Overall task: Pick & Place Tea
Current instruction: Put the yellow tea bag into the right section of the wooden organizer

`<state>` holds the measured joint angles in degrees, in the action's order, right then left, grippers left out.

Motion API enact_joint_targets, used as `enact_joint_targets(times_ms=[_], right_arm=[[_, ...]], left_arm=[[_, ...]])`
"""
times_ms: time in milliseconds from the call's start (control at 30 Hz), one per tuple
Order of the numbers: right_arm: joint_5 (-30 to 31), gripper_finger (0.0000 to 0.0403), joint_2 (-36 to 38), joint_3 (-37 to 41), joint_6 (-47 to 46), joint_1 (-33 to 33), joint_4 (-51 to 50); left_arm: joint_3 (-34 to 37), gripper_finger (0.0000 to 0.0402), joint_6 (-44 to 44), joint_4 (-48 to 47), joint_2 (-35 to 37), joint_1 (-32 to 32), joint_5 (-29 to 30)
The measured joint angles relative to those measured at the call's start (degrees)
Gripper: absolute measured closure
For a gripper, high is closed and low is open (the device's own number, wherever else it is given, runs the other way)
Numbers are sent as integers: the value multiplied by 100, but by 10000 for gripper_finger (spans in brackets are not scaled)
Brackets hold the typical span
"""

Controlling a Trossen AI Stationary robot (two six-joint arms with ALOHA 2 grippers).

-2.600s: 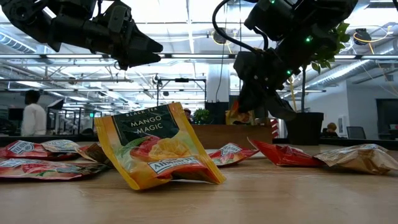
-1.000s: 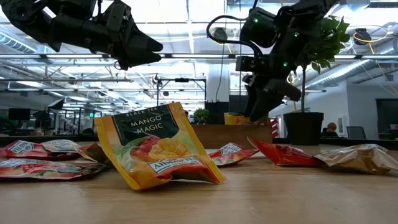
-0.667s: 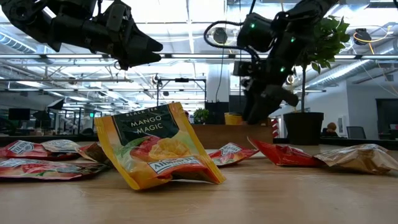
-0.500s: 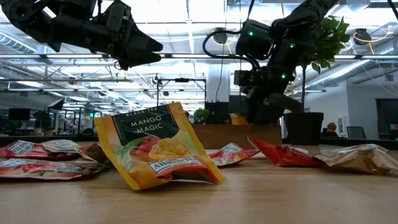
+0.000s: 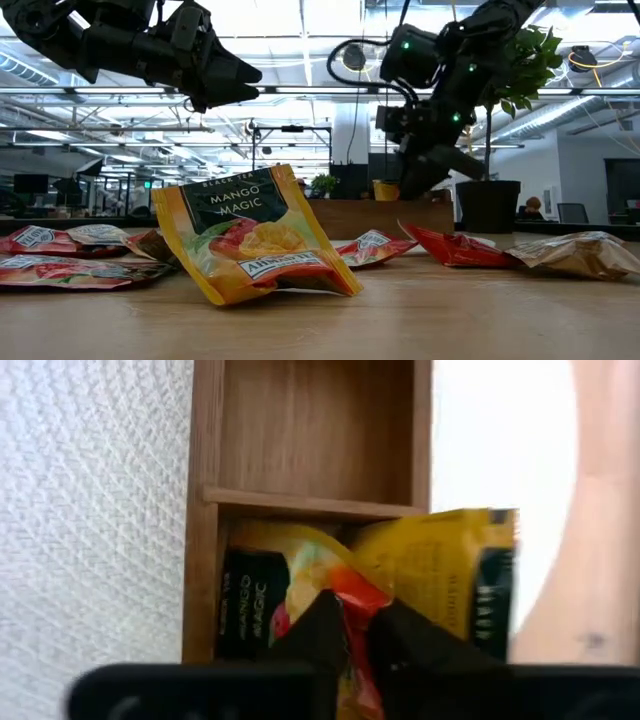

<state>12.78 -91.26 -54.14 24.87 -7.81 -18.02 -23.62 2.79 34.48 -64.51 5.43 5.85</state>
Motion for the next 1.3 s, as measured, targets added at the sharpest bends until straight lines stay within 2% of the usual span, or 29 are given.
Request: enact_joint_targets(times_ms=[400, 633, 1300], right_arm=[[1284, 395, 240, 1, 574, 369, 61], [1280, 395, 240, 1, 615, 380, 250], [1272, 315, 240, 1, 583, 369, 509]], left_arm=[[0, 149, 14, 0, 0, 2, 0], [0, 149, 38, 0, 0, 1, 0], [0, 149, 72, -4, 0, 0, 0]])
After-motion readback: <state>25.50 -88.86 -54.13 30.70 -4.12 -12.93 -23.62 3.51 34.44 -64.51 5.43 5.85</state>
